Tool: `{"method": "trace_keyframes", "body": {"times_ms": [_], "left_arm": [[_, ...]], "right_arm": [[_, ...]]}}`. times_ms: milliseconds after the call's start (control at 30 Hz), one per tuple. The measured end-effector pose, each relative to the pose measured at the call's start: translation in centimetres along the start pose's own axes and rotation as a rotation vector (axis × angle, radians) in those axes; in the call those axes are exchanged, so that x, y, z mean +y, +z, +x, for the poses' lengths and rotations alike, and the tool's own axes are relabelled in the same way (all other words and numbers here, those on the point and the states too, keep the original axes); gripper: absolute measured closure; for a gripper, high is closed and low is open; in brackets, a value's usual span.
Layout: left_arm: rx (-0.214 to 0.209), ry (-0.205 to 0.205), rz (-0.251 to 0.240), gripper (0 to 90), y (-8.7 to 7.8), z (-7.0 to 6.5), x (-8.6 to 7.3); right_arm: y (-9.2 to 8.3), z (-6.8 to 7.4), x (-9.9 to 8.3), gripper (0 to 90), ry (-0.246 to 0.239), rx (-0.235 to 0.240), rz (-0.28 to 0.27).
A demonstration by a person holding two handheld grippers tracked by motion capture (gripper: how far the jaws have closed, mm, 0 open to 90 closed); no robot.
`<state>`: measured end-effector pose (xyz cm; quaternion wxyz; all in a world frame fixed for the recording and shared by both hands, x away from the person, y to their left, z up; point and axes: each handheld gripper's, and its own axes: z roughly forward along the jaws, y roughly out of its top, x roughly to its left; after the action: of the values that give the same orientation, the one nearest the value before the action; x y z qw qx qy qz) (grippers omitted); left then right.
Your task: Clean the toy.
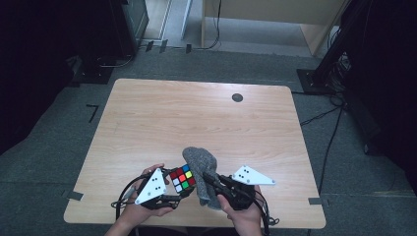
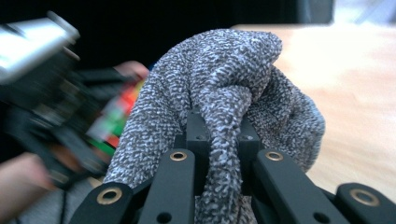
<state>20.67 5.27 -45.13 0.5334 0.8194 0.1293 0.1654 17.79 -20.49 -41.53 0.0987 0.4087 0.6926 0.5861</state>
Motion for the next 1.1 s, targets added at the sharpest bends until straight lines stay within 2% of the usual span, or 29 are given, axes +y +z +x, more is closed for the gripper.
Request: {"method": "trace_keyframes", "body": {"times_ms": [100, 167, 267, 333, 400, 467, 533, 633, 700, 767, 800, 867, 900, 933, 967, 1100], "left_arm": [[-0.010, 0.009, -0.005, 34.4, 0.2, -0.3, 0.2], [-0.010, 0.006, -0.022, 34.4, 0.0, -0.4, 0.4], [-0.015, -0.026, -0.052, 34.4, -0.4, 0.2, 0.5], [-0.012, -0.039, -0.058, 34.4, -0.6, 0.6, 0.3], [-0.012, -0.043, -0.056, 34.4, -0.6, 0.7, 0.2], [-0.003, -0.024, -0.008, 34.4, -0.2, 0.8, -0.1], [-0.005, -0.008, 0.012, 34.4, 0.1, 0.5, -0.2], [-0.016, -0.009, -0.003, 34.4, 0.0, 0.3, 0.1], [-0.011, -0.007, -0.016, 34.4, -0.3, 0.3, 0.3], [-0.020, -0.046, -0.065, 34.4, -0.8, 0.7, 0.4], [-0.018, -0.069, -0.090, 34.4, -1.1, 0.9, 0.5], [-0.021, -0.121, -0.141, 34.4, -1.6, 1.5, 0.5], [-0.021, -0.121, -0.141, 34.4, -1.6, 1.5, 0.5], [-0.027, -0.166, -0.178, 34.4, -1.9, 1.9, 0.5], [-0.030, -0.184, -0.190, 34.4, -2.0, 2.1, 0.4], [-0.047, -0.209, -0.204, 34.4, -1.8, 2.1, 0.4]], "right_arm": [[-0.4, 0.5, 0.3, 82.7, -0.020, 0.003, -0.017], [-0.2, 0.0, 0.0, 82.7, -0.002, -0.004, -0.013], [0.5, -1.0, -1.0, 82.7, 0.025, -0.035, 0.033], [0.8, -1.4, -1.4, 82.7, 0.040, -0.037, 0.053], [0.8, -1.3, -1.2, 82.7, 0.035, -0.034, 0.054], [0.3, -0.8, -0.7, 82.6, 0.029, -0.012, 0.028], [-0.1, -0.1, -0.2, 82.6, 0.013, 0.020, -0.006], [0.0, 0.4, -0.1, 82.6, -0.024, -0.001, -0.002], [0.3, -0.3, -0.6, 82.7, 0.004, -0.002, 0.013], [0.8, -1.1, -1.2, 82.6, 0.015, -0.032, 0.045], [0.9, -1.5, -1.5, 82.7, 0.033, -0.032, 0.047], [1.0, -2.1, -1.9, 82.7, 0.085, 0.003, 0.034], [1.0, -2.1, -1.9, 82.7, 0.085, 0.003, 0.034], [1.2, -1.8, -2.0, 82.7, 0.094, 0.037, 0.028], [1.4, -1.6, -2.1, 82.6, 0.086, 0.049, 0.031], [2.3, -0.2, -2.6, 82.7, 0.063, 0.087, 0.039]]}}
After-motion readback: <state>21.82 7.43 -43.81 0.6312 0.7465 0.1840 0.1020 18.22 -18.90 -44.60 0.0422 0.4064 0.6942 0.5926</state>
